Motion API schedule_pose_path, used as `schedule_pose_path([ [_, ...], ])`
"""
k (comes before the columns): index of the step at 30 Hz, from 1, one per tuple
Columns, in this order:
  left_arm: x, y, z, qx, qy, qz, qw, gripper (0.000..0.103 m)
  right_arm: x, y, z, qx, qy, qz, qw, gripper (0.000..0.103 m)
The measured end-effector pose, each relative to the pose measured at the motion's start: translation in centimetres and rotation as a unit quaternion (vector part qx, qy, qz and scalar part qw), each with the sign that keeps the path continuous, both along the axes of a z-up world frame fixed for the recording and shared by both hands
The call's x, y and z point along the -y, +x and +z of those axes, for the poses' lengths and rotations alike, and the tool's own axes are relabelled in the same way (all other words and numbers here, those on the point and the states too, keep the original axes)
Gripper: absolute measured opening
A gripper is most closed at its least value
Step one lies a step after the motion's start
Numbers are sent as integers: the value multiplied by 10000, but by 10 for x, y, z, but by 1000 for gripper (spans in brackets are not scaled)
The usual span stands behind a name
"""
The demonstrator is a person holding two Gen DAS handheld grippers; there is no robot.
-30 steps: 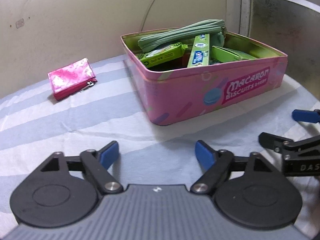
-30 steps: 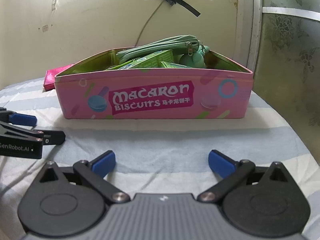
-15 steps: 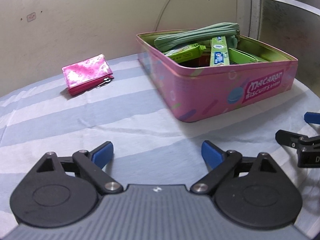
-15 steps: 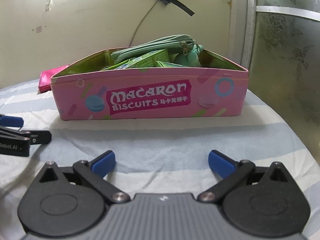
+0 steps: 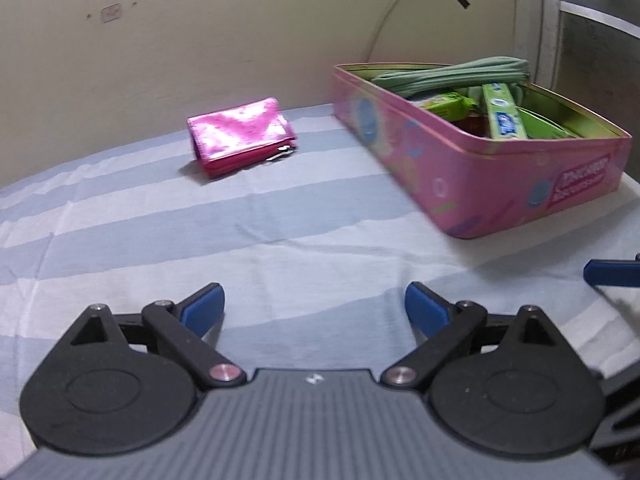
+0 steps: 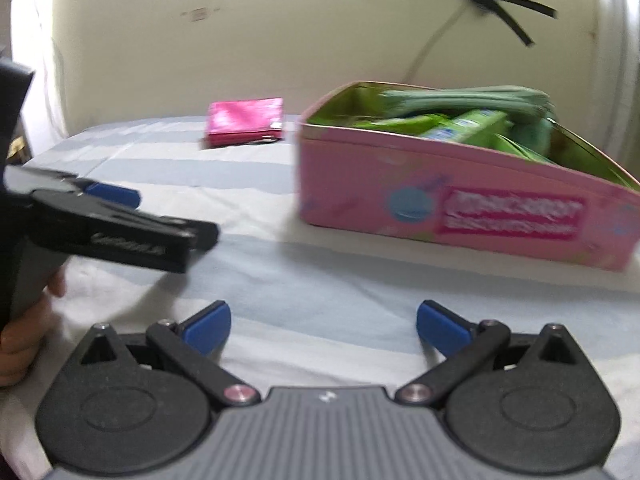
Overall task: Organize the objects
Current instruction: 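Move the left gripper back up and away from the tin, then move the right gripper to the pink purse and close on it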
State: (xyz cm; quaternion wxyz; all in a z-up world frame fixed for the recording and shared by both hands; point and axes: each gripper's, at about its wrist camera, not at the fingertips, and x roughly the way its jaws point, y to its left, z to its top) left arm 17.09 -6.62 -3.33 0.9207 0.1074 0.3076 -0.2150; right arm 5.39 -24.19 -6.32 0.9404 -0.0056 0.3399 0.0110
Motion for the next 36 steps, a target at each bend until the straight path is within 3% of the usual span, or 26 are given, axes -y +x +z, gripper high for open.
schedule_pose_path([
  [12, -38, 28, -1, 1, 62, 451, 9990, 99, -62, 25, 2, -92, -49, 872, 9961, 103],
  [27, -83, 78, 3, 264, 477, 1004, 9935, 100, -103, 84, 1, -185, 27, 1339, 9908, 103],
  [30, -103, 93, 3, 75, 212, 1304, 9912, 100, -107, 98, 0, -190, 52, 1386, 9902, 103],
  [33, -127, 106, 3, -267, -333, 1616, 9859, 99, -109, 115, 0, -197, 95, 1327, 9909, 103],
  [36, -134, 102, 5, -240, -517, 1741, 9831, 99, -111, 140, -2, -177, 24, 1188, 9928, 103],
])
